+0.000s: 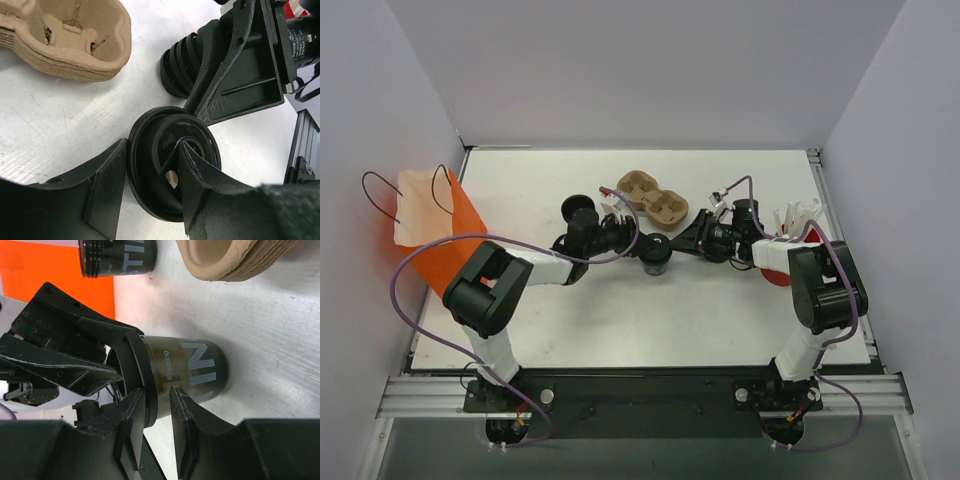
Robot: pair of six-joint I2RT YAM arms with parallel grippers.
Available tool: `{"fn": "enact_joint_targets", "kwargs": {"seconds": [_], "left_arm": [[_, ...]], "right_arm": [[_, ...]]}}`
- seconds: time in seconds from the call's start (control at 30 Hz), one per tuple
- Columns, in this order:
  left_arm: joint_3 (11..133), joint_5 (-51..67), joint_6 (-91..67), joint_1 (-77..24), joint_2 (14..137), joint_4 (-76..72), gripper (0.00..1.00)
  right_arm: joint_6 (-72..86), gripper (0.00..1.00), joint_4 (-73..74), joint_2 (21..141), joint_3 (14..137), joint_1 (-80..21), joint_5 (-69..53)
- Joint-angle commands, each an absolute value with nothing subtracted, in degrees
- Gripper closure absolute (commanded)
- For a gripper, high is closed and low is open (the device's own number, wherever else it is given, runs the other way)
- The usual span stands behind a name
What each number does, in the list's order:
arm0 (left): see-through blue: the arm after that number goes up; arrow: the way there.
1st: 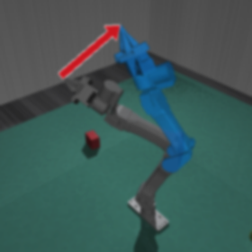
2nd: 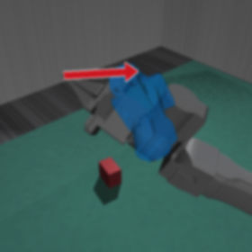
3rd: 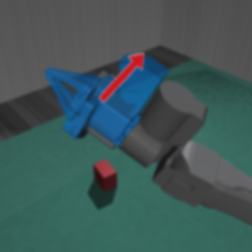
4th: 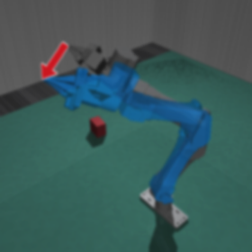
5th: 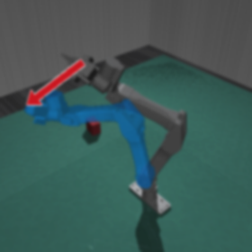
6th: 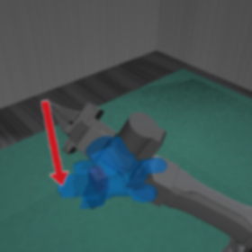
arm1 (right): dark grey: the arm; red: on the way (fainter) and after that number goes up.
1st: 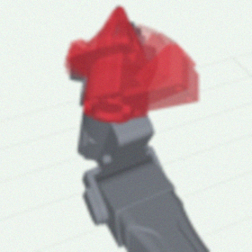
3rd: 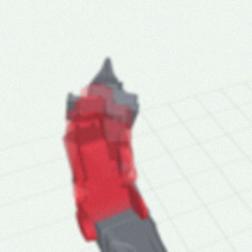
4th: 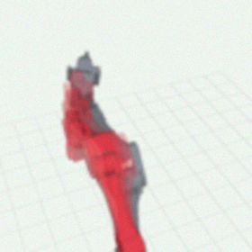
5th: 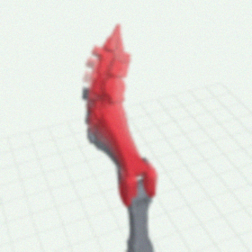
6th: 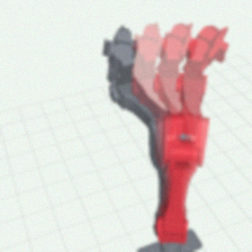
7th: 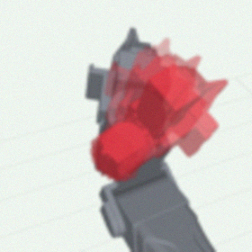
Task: Pack the takeout coffee
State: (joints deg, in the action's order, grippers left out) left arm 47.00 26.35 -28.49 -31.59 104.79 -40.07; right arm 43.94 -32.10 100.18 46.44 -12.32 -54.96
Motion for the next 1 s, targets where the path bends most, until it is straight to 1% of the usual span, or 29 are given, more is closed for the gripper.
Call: {"fn": "enact_joint_targets", "kwargs": {"seconds": [0.0, 0.13, 0.23, 0.47, 0.63, 0.77, 0.83, 0.87, 0.97], "left_arm": [[40.7, 22.7, -21.9, -33.1, 112.5, -15.8, 0.50], [40.0, 21.0, -22.8, -33.0, 112.3, -15.7, 0.50], [39.6, 19.6, -23.8, -33.0, 112.3, -15.8, 0.50], [39.0, 15.7, -25.6, -32.8, 111.4, -13.7, 0.50], [41.1, 13.3, -25.6, -32.1, 110.0, -9.9, 0.50], [42.7, 14.1, -24.4, -31.8, 109.2, -9.3, 0.51], [43.8, 14.7, -23.4, -31.6, 109.5, -7.7, 0.51], [45.0, 14.9, -22.0, -31.5, 109.5, -7.1, 0.53], [46.2, 18.3, -20.1, -30.9, 110.1, -6.4, 0.53]], "right_arm": [[49.4, 0.75, -41.7, 104.1, 42.5, -14.5, -55.0], [53.3, 0.79, -48.4, 105.3, 38.9, -15.2, -54.7], [54.0, 0.80, -47.6, 105.5, 36.4, -15.8, -52.4], [59.8, 0.87, -50.7, 106.1, 27.9, -17.3, -45.2], [66.3, 0.88, -59.1, 104.0, 23.7, -18.9, -43.8], [65.0, 0.85, -52.9, 97.9, 24.8, -22.7, -40.6], [64.6, 0.84, -49.7, 95.0, 25.1, -23.5, -39.3], [63.9, 0.82, -48.6, 94.1, 25.2, -23.6, -38.1], [61.0, 0.81, -41.3, 90.4, 25.8, -23.6, -36.4]]}}
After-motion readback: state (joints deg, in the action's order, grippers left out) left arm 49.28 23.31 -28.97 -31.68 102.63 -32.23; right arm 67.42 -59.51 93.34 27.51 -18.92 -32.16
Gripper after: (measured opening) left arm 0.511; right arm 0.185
